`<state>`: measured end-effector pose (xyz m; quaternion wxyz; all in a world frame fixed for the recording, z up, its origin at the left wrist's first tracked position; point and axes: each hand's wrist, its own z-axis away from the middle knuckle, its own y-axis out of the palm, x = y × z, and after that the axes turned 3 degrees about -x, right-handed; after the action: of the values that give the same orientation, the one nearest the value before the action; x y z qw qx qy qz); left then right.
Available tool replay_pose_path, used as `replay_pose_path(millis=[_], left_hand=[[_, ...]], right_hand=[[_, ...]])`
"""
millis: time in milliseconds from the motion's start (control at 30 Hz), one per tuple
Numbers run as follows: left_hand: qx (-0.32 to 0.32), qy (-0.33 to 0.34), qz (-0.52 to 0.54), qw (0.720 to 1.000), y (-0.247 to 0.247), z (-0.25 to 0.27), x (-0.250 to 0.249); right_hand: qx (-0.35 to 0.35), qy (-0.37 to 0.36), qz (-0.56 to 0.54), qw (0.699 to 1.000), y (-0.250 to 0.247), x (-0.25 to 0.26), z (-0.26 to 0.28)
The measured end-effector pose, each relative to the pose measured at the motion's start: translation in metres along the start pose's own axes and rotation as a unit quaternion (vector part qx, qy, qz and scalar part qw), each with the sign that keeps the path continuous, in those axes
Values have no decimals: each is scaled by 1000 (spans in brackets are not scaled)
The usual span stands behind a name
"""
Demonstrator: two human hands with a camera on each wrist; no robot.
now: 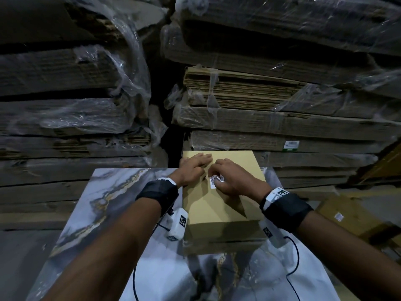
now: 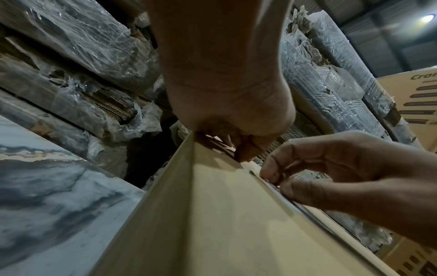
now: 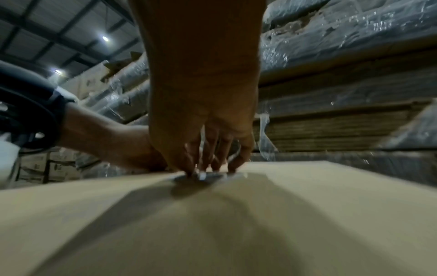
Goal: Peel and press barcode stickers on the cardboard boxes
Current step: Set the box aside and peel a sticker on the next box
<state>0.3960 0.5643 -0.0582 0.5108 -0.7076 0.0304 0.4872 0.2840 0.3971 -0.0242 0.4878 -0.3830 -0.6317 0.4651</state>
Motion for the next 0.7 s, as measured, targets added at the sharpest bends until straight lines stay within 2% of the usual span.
replay_pose_path(millis=[200, 300, 500, 700], left_hand=[[-6, -4, -8, 1000, -1, 0, -5], [-12, 1, -15, 1000, -2, 0, -5], [-9, 7, -15, 1000, -1, -1, -2], [-14, 2, -33, 999, 2, -8, 10]], right_hand=[[56, -3, 7, 998, -18, 5, -23], [59, -30, 16, 998, -24, 3, -24], [43, -39, 52, 997, -24, -2, -18], [37, -112, 129, 985, -16, -4, -15]])
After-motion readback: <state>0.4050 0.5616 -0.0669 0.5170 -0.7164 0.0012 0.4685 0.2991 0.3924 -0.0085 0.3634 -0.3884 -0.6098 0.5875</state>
